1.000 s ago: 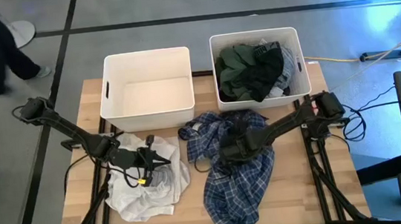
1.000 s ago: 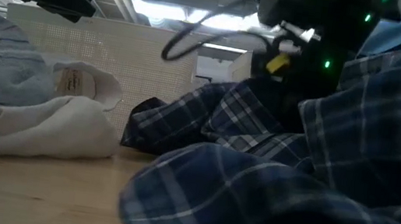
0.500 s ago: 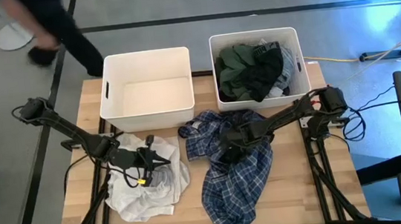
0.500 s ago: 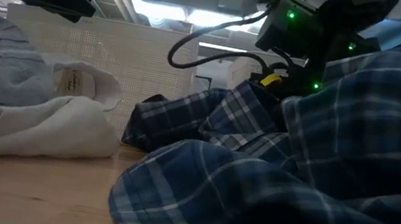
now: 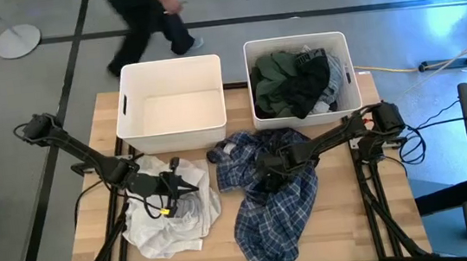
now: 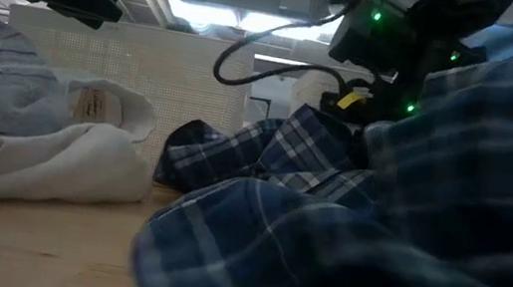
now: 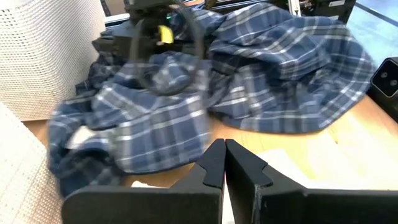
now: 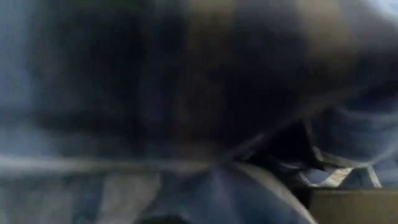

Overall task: Sort clothes
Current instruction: Put the dark blue patterned shirt into the right white bin

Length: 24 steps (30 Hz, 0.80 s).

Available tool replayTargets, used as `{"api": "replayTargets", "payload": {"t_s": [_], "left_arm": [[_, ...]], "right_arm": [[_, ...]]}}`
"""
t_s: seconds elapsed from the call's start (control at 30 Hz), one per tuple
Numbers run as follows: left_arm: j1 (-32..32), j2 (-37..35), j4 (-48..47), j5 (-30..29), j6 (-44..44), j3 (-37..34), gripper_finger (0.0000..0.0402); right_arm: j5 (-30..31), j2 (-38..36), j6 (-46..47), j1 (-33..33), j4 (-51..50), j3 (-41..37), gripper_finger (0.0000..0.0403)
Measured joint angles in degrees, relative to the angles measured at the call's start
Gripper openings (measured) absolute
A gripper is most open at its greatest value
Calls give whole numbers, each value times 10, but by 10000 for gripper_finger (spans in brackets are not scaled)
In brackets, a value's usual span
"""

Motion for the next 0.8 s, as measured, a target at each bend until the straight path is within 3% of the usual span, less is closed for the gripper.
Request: {"api": "replayTargets", "payload": {"t_s": [0.13,0.3,0.8], "left_arm": [[0,0,0,0,0,0,1],[0,0,1,0,0,0,1],[0,0,1,0,0,0,1]], "right_arm": [[-37,-17,-3,30,-8,13,15],[-29,-48,-7,61,-60,51,16],[258,-104,-88,84,-323,328,7]]}}
